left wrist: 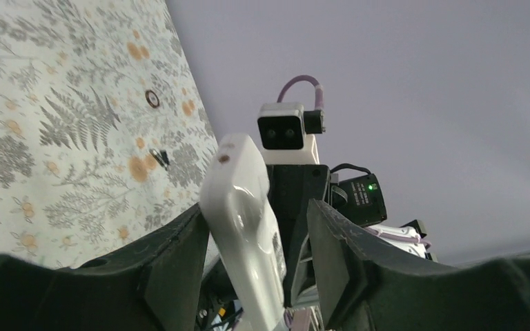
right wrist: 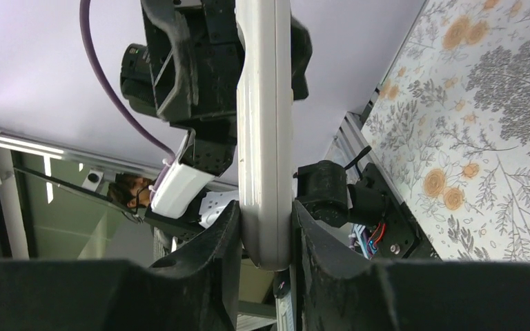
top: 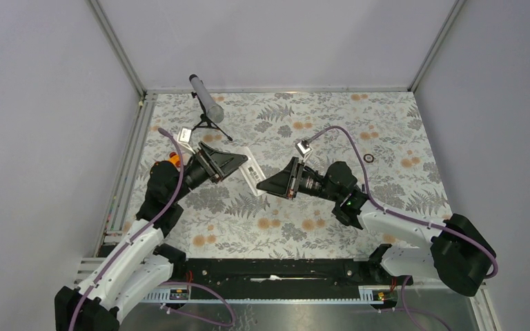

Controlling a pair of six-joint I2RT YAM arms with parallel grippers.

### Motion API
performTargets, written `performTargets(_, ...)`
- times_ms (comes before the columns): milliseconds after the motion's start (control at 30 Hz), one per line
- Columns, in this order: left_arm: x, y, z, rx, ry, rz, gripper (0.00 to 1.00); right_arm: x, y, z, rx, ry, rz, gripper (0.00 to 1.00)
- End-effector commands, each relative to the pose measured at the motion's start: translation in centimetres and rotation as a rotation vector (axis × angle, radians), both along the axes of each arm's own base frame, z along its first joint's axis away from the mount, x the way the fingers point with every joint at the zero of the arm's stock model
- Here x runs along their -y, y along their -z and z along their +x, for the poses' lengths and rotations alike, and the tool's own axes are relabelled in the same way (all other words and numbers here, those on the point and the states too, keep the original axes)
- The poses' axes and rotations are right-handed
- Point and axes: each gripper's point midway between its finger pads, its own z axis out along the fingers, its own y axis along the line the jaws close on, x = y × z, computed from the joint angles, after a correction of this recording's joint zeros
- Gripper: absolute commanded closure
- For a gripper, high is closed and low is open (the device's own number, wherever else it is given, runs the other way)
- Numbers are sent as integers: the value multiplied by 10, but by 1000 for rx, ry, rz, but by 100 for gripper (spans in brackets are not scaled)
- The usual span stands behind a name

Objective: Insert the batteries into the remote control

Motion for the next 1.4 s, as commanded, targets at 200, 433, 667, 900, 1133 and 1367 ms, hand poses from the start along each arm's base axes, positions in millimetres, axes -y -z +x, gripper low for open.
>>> performTargets(200, 1, -31, -17, 146, 144, 17, 43, -4, -55, -25, 144, -154, 86, 77)
performTargets(433, 3, -28, -23, 131, 179, 35, 57, -10, -56, -24, 141, -183, 73, 77)
performTargets(667, -1, -29, -19, 133, 138, 29, 41, -9, -49, -24, 133, -180, 46, 77)
performTargets(900, -10, -29, -12, 136, 48, 17, 46, -10, -42, -24, 124, -182, 23, 77)
performTargets(1133, -10, -25, -10, 122, 45, 8, 50, -9, -40, -24, 119, -182, 22, 77)
performTargets(1367, -10, -24, -7, 124, 39, 28, 89, -9, -35, -24, 113, -182, 5, 71)
